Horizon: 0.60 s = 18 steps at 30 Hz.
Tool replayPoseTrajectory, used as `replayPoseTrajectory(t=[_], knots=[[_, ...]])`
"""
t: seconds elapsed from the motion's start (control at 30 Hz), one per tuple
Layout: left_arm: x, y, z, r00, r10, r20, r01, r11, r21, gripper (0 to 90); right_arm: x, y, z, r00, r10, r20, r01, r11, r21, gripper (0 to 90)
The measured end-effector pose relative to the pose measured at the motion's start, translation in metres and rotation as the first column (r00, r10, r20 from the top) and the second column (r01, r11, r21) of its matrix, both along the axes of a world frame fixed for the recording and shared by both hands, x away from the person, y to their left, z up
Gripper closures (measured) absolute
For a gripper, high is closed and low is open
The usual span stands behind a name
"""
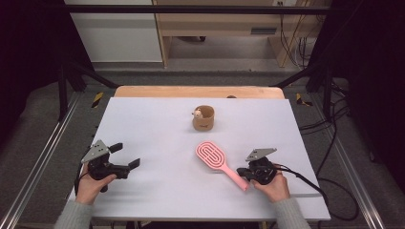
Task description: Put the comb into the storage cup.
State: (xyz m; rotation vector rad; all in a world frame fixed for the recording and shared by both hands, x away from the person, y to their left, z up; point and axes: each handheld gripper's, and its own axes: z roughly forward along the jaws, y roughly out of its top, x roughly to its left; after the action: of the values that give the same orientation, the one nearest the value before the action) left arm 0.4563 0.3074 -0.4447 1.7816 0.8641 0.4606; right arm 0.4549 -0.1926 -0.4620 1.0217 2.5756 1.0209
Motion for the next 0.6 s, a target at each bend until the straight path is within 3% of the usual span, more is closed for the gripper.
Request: replayPoseTrajectory(t=[0.27,0.6], knots=[[0.000,0.000,0.000,1.0000,0.001,0.000,-0.001,1.0000,-0.001,0.0,0.001,-0.007,0.010,0.9968,-0.048,0.065,0.045,0.998,0.040,73.0],[0.000,0.000,0.000,1.0000,0.001,0.000,-0.001,1.0000,-0.001,0.0,0.002,-0.013,0.022,0.9859,-0.091,0.140,0.078,0.992,0.095,40.5]])
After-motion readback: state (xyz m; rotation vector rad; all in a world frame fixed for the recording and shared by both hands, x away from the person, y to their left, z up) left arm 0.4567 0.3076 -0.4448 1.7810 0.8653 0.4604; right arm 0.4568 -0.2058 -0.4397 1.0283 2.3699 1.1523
